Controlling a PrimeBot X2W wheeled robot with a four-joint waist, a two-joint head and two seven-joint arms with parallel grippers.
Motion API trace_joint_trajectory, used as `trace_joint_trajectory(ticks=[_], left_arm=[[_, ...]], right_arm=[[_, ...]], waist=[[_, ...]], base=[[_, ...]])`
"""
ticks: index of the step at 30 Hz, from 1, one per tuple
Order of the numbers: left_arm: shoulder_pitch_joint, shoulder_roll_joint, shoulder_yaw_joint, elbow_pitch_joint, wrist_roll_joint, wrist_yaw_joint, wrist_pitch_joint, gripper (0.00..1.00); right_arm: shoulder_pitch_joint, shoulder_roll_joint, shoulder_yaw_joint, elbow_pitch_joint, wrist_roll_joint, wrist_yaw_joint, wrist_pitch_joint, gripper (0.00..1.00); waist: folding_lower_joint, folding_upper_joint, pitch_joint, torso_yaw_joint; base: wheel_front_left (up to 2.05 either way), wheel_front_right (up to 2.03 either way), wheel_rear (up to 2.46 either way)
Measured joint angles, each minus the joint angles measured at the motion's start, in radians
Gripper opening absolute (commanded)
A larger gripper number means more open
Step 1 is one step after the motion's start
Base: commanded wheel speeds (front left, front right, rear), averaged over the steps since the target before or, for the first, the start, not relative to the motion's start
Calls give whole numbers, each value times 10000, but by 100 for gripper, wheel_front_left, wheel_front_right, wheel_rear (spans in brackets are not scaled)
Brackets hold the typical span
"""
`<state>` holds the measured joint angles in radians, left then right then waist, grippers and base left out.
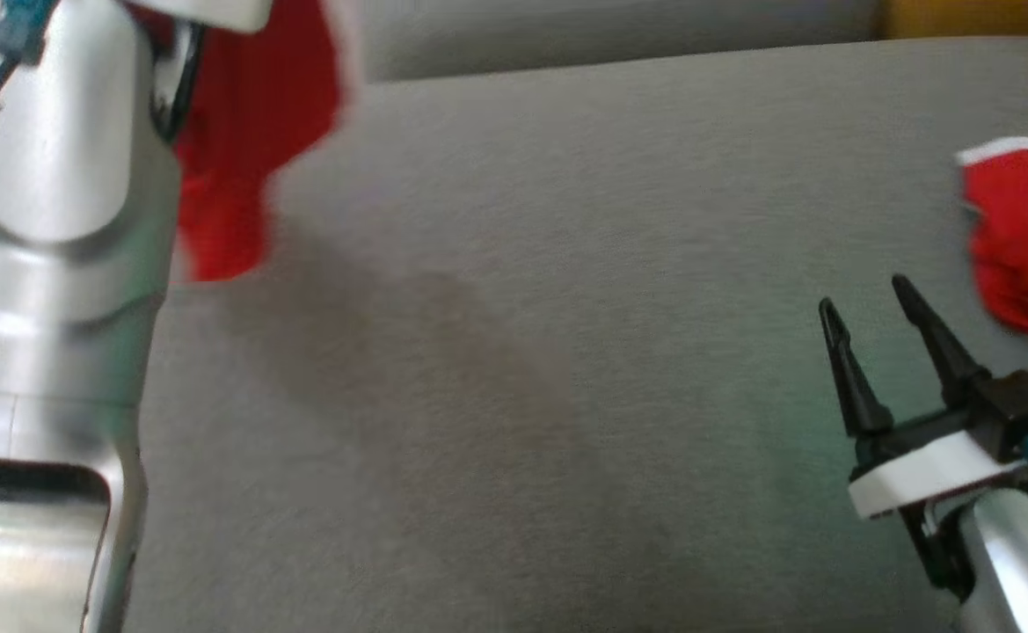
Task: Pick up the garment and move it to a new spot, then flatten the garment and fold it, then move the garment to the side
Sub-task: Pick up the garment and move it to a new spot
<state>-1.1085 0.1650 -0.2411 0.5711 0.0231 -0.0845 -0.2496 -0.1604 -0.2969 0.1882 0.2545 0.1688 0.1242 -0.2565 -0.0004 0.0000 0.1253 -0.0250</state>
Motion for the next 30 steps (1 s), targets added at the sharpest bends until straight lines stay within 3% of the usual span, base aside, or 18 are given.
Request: trace_joint_trajectory(ticks=[10,18,19,20,21,22,24,30], left_arm=[[65,-890,-1260,602,-94,-311,194,0],[3230,-1348,-3726,1877,-259,-403,-29,0],[3771,-1319,-3868,2010,-362,-399,-27,18],[4276,-1273,-3983,2046,-477,-368,-27,78],[4721,-1256,-4054,2042,-579,-215,-27,100],[5452,-1256,-4009,1864,-951,196,-27,100],[6176,-1258,-3785,1354,-1488,604,-27,100],[8613,-1235,-2899,-297,-2493,1392,-27,100]], right_arm=[[788,675,10,-123,6,0,0,100],[611,1287,389,0,117,0,2,100],[551,1369,481,52,167,0,2,100],[495,1423,554,113,180,0,2,100],[448,1457,594,155,180,0,2,100],[433,1505,616,213,194,0,2,100],[486,1507,568,274,221,0,2,100],[1499,1503,-523,278,245,0,2,100]], waist=[[1,0,-780,-2231],[7,0,134,-2910],[7,0,248,-2953],[7,0,340,-2993],[7,0,407,-3025],[8,0,403,-3041],[3,0,274,-2999],[3,0,-369,-2290]], base=[[0,0,0],[0,0,0],[0,0,0],[0,0,0],[0,0,0],[0,0,0],[0,0,0],[0,0,0]])
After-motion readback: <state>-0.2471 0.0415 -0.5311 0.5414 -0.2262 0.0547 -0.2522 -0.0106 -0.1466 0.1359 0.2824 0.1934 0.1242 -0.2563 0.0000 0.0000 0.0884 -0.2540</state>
